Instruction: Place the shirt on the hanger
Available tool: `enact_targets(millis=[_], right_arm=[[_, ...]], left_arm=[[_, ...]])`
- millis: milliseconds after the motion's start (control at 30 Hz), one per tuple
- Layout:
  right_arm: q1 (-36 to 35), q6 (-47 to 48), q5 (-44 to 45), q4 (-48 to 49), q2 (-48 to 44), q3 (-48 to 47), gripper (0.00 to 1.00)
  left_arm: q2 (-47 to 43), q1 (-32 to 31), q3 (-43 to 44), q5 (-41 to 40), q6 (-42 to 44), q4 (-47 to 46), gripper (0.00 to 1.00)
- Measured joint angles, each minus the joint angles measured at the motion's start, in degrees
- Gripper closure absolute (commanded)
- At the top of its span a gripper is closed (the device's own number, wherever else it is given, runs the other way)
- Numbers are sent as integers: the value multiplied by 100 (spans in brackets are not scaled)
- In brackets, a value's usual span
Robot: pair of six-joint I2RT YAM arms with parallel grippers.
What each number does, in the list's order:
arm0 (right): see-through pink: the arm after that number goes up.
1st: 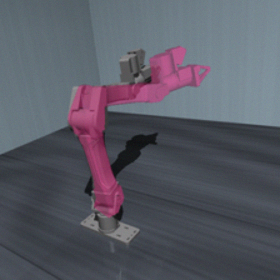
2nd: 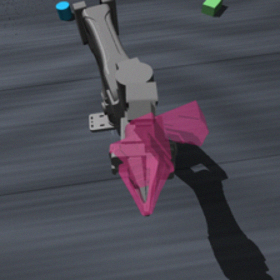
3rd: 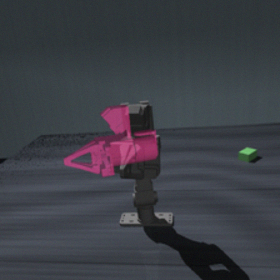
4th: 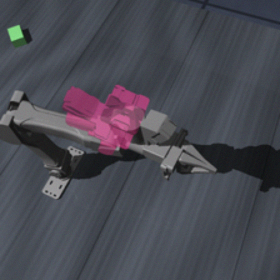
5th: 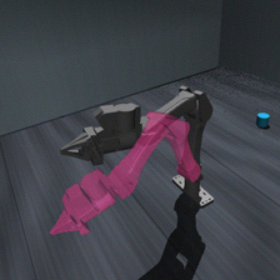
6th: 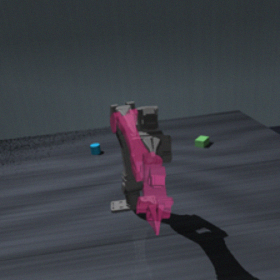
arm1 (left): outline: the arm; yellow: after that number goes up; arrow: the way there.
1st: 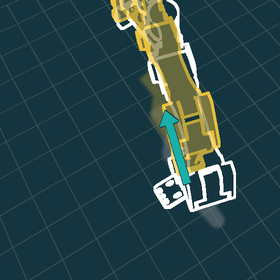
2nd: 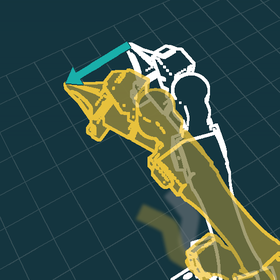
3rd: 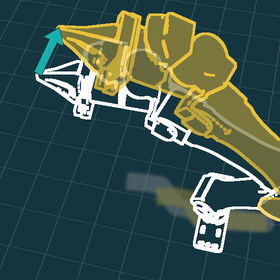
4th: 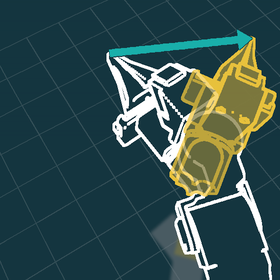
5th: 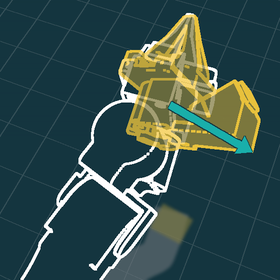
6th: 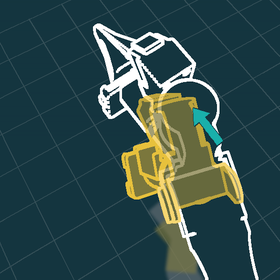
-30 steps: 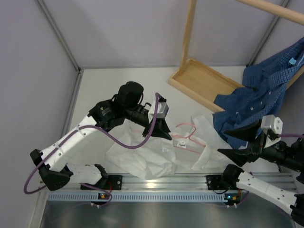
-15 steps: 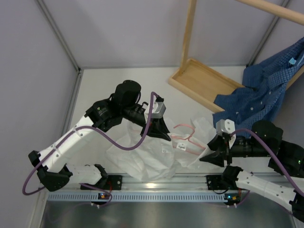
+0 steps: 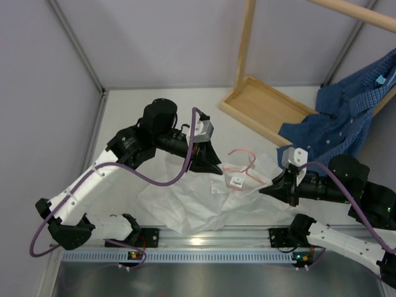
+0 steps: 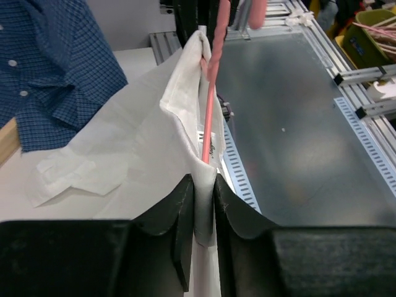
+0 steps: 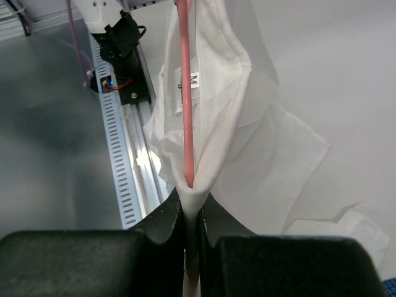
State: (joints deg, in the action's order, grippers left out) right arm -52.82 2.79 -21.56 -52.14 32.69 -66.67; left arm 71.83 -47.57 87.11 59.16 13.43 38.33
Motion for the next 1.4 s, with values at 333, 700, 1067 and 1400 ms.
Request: enact_targets(millis=[333,700,1067,1400], right_arm=[[0,-92,1425,-68,-50,-426,100],[0,-446,4242,-221,1056,-2623,100],[2,-734,6548,-236,2481,-5770,100],[367,-1602,7412,-280,3195,-3836,100]], left_arm=[[-376,114,127,-2385,-1119,-787,2],[-2629,140,-763,-7025,-2409,-1141,2],[-4089,140,-2695,-8216,-2677,-407,2],[-4207,140,-3989,-8308,-2855,-11,2]])
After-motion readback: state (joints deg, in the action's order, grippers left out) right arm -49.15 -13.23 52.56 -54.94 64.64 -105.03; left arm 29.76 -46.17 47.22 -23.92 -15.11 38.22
